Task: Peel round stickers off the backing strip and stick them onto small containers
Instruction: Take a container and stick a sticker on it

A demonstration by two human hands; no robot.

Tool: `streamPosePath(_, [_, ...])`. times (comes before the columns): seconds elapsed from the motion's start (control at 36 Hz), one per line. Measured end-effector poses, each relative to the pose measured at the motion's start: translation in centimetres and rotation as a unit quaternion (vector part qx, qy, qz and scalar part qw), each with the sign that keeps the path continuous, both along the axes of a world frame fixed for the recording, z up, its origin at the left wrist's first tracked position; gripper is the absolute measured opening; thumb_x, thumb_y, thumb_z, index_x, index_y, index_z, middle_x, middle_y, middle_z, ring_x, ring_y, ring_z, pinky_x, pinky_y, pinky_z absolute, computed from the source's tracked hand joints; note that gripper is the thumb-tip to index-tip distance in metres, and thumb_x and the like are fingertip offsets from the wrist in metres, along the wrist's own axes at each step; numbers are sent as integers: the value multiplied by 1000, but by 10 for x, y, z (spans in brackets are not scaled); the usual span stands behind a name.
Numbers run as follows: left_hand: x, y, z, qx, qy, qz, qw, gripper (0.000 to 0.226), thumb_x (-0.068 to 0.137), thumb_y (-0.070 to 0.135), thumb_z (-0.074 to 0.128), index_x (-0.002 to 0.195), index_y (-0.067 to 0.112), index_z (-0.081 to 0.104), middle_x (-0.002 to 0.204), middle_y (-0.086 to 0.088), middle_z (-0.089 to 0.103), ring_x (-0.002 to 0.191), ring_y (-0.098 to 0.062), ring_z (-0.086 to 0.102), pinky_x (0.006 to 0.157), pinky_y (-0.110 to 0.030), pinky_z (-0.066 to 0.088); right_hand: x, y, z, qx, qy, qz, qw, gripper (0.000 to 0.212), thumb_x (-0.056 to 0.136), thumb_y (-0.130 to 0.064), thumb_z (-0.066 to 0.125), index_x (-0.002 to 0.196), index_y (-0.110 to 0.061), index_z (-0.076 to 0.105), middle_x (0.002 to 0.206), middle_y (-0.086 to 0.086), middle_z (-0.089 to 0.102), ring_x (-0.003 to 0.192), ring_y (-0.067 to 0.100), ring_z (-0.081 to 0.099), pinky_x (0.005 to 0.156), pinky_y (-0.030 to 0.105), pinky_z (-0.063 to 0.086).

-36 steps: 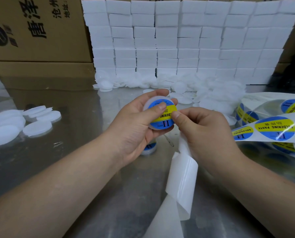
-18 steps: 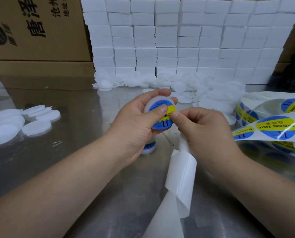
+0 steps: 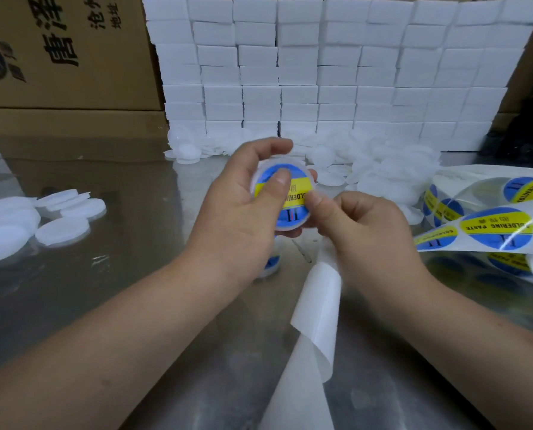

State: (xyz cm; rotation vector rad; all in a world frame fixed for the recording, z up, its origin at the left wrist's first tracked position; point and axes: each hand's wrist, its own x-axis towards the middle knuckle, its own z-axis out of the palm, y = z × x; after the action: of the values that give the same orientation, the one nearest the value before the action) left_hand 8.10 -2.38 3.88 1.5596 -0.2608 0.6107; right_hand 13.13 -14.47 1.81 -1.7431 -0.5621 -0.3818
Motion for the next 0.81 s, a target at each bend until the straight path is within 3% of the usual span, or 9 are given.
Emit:
streamPosePath(0.03, [0,0,0,2,4,19,1000,24,95,17,45,89,39,55,83,10,69,67,-15,69,58,-27,57,-1,0,0,14,6,14,1000,67,68,-66,59,64,1,56,54,10,52,51,5,42,51,23,34])
streamPosePath(0.08, [2,0,-1,7,15,46,999,18,93,23,47,87,38,55,75,9,63,52,-14,65,49,-26,54,-2,1,2,42,19,28,999,52,72,-60,47,66,-10,60,59,0,57,56,3,47,56,24,36])
streamPosePath(0.14, [3,0,-2,14,24,55,998,16,93,24,48,85,36,57,76,7,60,50,-10,61,45,-26,53,-2,1,2,44,24,36,998,41,76,-55,42,66,-18,60,60,-10,57,58,0,49,59,22,37])
streamPosePath(0.31, [5,-4,-6,20,47,34,998,19,92,22,49,79,31,60,61,15,59,47,-5,58,40,-21,48,-2,2,-3,-45,-20,35,998,29,87,-37,55,66,-18,54,59,-3,53,55,5,42,54,28,35])
streamPosePath(0.39, [5,-3,-6,27,48,47,997,19,91,24,51,76,32,60,60,18,58,44,-5,56,39,-19,46,-2,4,-5,-81,-48,27,995,34,85,-42,48,66,-14,50,57,-5,48,56,5,40,51,25,30])
streamPosePath(0.47, [7,-2,-7,52,47,65,995,17,90,28,52,76,34,59,62,20,59,48,-3,57,41,-18,46,-2,5,-4,-95,-59,25,993,37,87,-42,46,67,-11,50,56,-6,44,56,6,38,52,24,30])
streamPosePath(0.58, [8,1,-9,81,32,79,993,18,93,31,46,80,34,59,67,17,60,62,-3,58,55,-21,49,-2,4,-3,-91,-52,27,994,31,90,-33,46,69,-12,53,60,-3,50,60,8,42,54,24,32])
streamPosePath(0.67, [7,2,-9,83,41,56,994,23,95,29,42,82,36,59,69,15,60,61,-4,56,49,-22,45,-3,3,-2,-81,-44,26,995,29,90,-34,45,68,-17,54,65,0,57,63,9,47,57,26,36])
streamPosePath(0.81, [11,3,-13,145,38,78,986,24,92,22,45,81,40,55,73,21,59,69,5,54,57,-9,41,-2,3,-1,-85,-45,8,995,36,90,-35,41,74,-7,56,66,6,57,66,15,47,57,29,35])
